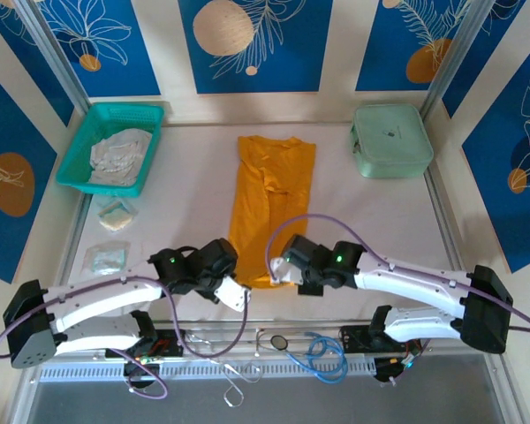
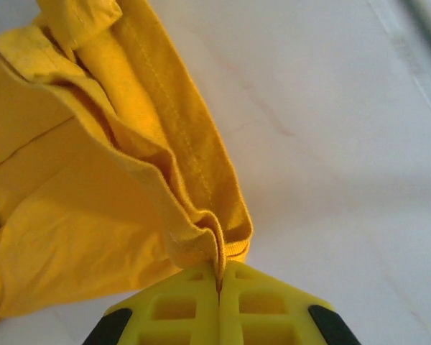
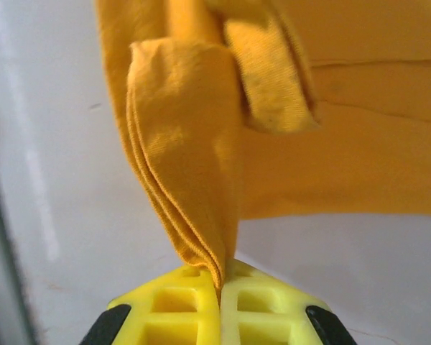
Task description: Fold and stack the t-shirts
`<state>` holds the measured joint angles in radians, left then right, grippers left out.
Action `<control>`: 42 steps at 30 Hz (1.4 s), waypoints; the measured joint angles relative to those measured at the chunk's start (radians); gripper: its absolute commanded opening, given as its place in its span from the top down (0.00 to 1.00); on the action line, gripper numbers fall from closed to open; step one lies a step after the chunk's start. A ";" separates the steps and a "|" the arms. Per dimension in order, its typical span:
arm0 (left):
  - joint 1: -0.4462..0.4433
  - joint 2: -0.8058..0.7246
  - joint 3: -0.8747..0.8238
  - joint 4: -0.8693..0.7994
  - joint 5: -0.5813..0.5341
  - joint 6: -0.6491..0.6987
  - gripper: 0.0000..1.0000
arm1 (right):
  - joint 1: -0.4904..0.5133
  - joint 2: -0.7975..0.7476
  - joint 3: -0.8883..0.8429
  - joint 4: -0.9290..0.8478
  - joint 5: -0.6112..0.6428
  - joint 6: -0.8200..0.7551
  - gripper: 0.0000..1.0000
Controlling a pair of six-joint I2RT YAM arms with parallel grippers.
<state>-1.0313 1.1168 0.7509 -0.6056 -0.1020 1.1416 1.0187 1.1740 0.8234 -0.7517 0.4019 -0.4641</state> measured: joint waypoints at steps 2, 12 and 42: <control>0.054 0.032 0.020 0.050 -0.003 0.000 1.00 | -0.063 0.015 0.037 0.021 0.003 -0.009 1.00; 0.319 0.282 0.280 0.265 0.061 0.027 1.00 | -0.353 0.196 0.227 0.119 -0.037 -0.030 1.00; 0.501 0.790 0.499 0.625 0.094 0.038 0.58 | -0.586 0.720 0.476 0.342 -0.040 0.080 0.70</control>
<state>-0.5301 1.9068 1.2495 0.0196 -0.0082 1.1793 0.4332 1.8938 1.2995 -0.4099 0.3614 -0.3836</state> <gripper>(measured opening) 0.299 0.202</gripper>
